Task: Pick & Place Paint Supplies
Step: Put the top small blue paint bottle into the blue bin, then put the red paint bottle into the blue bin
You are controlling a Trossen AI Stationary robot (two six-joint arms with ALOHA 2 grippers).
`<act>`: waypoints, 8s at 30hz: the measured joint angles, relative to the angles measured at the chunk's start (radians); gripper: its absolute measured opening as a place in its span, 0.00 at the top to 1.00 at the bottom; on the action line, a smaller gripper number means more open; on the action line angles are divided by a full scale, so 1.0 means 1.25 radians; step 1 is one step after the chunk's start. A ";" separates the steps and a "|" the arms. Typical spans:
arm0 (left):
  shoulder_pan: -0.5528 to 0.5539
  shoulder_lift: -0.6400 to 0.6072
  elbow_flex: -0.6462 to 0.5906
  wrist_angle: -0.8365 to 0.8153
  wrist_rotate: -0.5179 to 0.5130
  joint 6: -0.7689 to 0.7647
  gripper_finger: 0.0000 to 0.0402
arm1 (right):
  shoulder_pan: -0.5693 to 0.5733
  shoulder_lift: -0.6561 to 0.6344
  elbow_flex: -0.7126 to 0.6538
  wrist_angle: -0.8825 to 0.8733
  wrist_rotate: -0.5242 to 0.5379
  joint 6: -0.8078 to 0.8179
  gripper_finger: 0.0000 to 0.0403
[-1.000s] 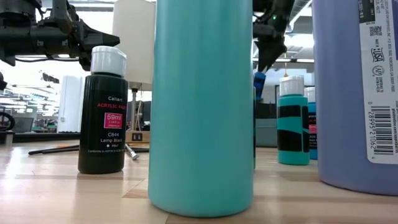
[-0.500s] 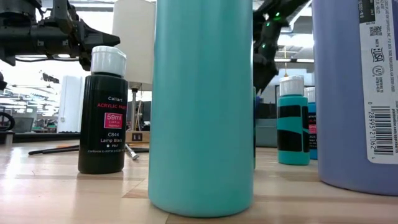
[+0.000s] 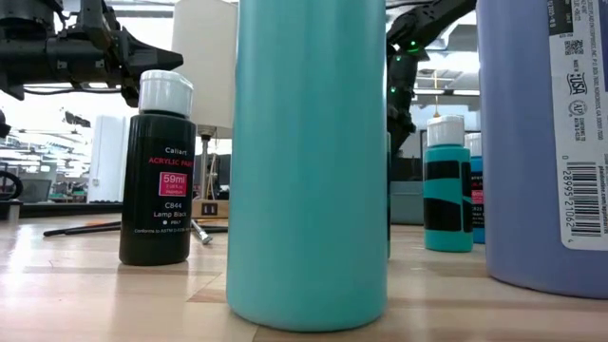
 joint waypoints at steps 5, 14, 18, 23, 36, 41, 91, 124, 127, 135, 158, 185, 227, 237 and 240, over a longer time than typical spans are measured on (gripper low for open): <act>0.000 0.000 0.000 0.000 0.000 0.000 0.99 | -0.008 0.003 0.000 -0.006 -0.004 0.001 0.71; 0.000 0.000 0.000 0.001 0.003 0.000 0.99 | -0.014 0.052 -0.003 -0.018 -0.030 -0.003 0.71; 0.000 0.000 0.000 0.003 0.003 0.000 0.99 | -0.014 0.046 0.000 -0.005 -0.024 -0.006 0.71; 0.000 0.000 0.000 0.005 0.003 0.000 0.99 | -0.024 0.047 0.000 0.004 -0.023 -0.006 0.71; 0.000 0.000 0.000 0.005 0.003 0.000 0.99 | -0.033 0.053 0.000 0.026 -0.021 -0.005 0.71; 0.000 0.000 0.000 0.005 0.003 0.000 0.99 | -0.034 0.054 0.000 0.035 -0.021 -0.004 0.71; 0.000 0.000 0.000 0.005 0.004 0.000 0.99 | -0.038 0.080 0.010 0.046 -0.019 -0.005 0.64; 0.000 0.000 0.000 0.005 0.004 0.000 0.99 | 0.172 -0.255 -0.119 -0.258 -0.019 0.262 0.44; 0.000 0.000 0.000 0.005 0.004 0.000 0.99 | 0.243 -0.303 -0.201 -0.259 -0.019 0.346 0.44; 0.000 0.000 0.000 0.005 0.004 0.000 0.99 | 0.437 -0.401 -0.378 -0.199 -0.019 0.574 0.44; 0.000 0.000 0.000 0.005 0.003 0.000 0.99 | 0.685 -0.326 -0.396 -0.099 -0.017 0.732 0.44; 0.000 0.000 0.000 0.005 0.003 0.000 0.99 | 0.683 -0.307 -0.428 -0.093 -0.017 0.698 0.71; 0.000 0.000 0.000 0.005 0.004 0.000 0.99 | 0.035 -0.071 -0.025 -0.131 0.052 0.007 0.72; 0.000 0.000 0.000 0.005 0.004 0.000 0.99 | -0.004 -0.010 -0.025 -0.095 0.036 -0.040 0.72; 0.000 0.000 0.000 0.005 0.004 0.000 0.99 | -0.009 -0.011 -0.025 -0.074 0.035 -0.042 0.72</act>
